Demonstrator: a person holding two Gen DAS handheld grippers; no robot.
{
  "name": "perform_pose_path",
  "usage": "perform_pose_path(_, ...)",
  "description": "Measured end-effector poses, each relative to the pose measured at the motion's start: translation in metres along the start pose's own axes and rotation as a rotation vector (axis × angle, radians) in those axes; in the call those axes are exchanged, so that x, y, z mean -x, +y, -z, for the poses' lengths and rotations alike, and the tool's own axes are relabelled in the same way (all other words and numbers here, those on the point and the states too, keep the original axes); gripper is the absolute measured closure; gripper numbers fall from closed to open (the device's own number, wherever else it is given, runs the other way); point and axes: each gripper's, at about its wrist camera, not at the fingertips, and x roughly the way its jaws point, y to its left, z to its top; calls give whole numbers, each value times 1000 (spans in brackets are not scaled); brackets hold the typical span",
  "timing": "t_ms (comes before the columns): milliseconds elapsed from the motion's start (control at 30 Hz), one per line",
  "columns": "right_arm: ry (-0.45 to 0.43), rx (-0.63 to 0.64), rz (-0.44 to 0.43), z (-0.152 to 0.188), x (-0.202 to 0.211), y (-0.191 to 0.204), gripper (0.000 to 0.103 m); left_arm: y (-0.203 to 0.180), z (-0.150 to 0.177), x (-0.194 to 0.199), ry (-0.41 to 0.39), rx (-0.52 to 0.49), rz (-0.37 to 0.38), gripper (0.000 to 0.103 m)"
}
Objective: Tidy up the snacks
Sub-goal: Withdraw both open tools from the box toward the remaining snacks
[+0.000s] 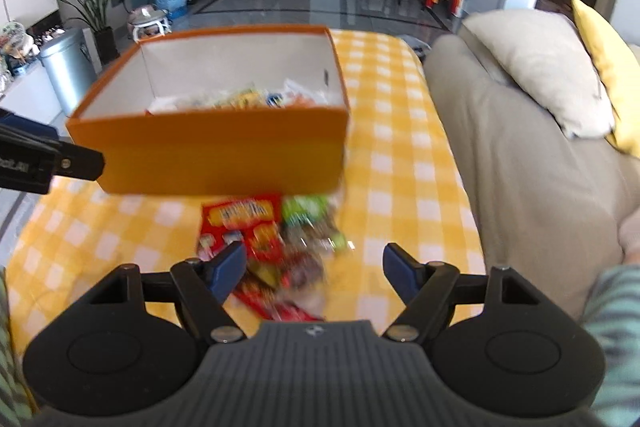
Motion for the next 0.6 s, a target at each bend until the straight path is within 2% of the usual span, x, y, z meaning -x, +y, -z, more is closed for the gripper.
perform_pose_path(300, 41, -18, -2, 36, -3, -13, 29, -13, 31, -8, 57, 29, 23, 27)
perform_pose_path(600, 77, -24, -30, 48, -13, -18, 29, -20, 41, -18, 67, 32, 51, 27)
